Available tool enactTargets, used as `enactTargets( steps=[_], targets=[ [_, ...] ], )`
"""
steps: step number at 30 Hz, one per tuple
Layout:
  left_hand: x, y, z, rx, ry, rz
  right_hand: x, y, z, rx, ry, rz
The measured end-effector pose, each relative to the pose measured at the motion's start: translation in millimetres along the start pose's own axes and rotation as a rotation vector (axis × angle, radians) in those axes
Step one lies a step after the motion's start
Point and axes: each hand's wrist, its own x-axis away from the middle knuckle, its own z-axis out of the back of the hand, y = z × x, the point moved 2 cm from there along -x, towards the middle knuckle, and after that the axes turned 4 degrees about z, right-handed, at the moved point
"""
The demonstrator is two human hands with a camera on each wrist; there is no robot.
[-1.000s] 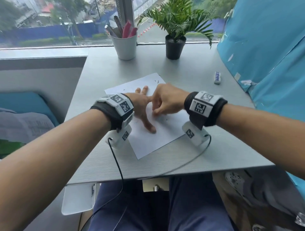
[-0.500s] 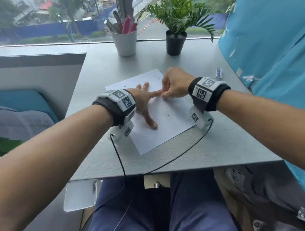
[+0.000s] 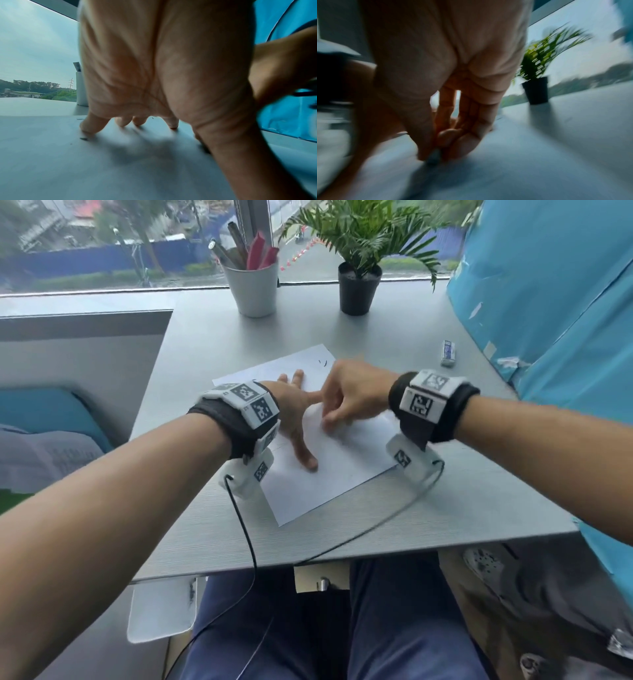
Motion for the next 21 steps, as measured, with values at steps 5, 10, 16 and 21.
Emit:
enactTargets(
  steps=[5, 10, 16, 21],
  targets=[
    [1.2, 0.7, 1.8, 0.005, 0.002, 0.007, -7.4, 9.8, 10.0, 0.015, 0.146, -0.06],
    [0.4, 0.5, 1.3, -0.031, -0.001, 0.007, 2.2, 1.4, 2.3, -0.05, 0.005, -0.011],
    [0.7, 1.8, 1.6, -0.029, -0.011, 0.01, -2.2, -2.4, -3.3, 0.052, 0.063, -0.01],
    [2.8, 2.5, 2.1, -0.031, -0.004, 0.003, -2.8, 6.6, 10.2, -0.021, 0.02, -0.047]
  ],
)
